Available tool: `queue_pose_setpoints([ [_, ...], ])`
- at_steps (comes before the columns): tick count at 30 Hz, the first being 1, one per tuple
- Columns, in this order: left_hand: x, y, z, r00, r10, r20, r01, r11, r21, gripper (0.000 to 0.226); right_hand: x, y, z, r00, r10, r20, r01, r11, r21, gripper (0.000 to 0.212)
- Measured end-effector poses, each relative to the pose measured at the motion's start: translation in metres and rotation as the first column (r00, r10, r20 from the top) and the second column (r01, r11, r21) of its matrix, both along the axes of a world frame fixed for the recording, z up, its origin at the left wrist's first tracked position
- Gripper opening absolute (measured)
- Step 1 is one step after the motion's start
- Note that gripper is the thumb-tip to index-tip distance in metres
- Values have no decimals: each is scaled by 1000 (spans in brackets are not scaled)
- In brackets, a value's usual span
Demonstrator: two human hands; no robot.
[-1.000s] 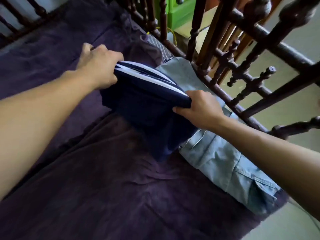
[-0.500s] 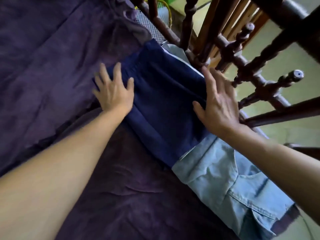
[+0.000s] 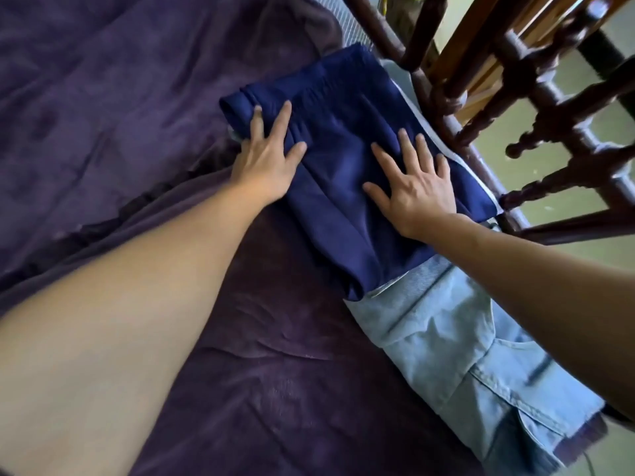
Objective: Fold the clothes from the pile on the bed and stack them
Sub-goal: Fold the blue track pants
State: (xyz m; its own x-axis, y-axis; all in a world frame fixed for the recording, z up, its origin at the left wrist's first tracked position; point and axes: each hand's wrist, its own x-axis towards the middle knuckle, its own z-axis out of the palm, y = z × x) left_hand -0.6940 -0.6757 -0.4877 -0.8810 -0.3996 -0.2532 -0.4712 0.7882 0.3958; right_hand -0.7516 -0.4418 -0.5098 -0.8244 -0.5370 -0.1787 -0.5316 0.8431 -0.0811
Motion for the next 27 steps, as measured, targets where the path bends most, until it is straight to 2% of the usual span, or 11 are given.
queue_pose_setpoints([
  [2,31,0,11,999,8,-49,-9,1000,-20,61,10,3,12,999,-31,28,29,998,51,64],
  [5,107,-1,27,992,103,-74,-106,994,-34,48,52,2,38,998,-63,23,62,995,73,60],
  [9,238,-4,45,991,133,18,-133,991,2,26,152,-9,72,1000,-28,-10,28,999,-16,55],
  [12,347,-8,57,974,211,79,-215,976,48,20,244,-30,89,999,-4,39,5,999,-33,59],
  [16,493,-19,76,939,298,172,-309,950,38,20,375,-73,103,981,122,151,-116,992,-51,45],
  [20,633,-39,102,897,398,195,-409,912,18,18,496,-126,115,924,289,250,-279,957,-75,32],
  [27,826,-67,149,747,633,203,-644,765,-14,16,651,-209,152,790,561,249,-559,825,-85,29],
])
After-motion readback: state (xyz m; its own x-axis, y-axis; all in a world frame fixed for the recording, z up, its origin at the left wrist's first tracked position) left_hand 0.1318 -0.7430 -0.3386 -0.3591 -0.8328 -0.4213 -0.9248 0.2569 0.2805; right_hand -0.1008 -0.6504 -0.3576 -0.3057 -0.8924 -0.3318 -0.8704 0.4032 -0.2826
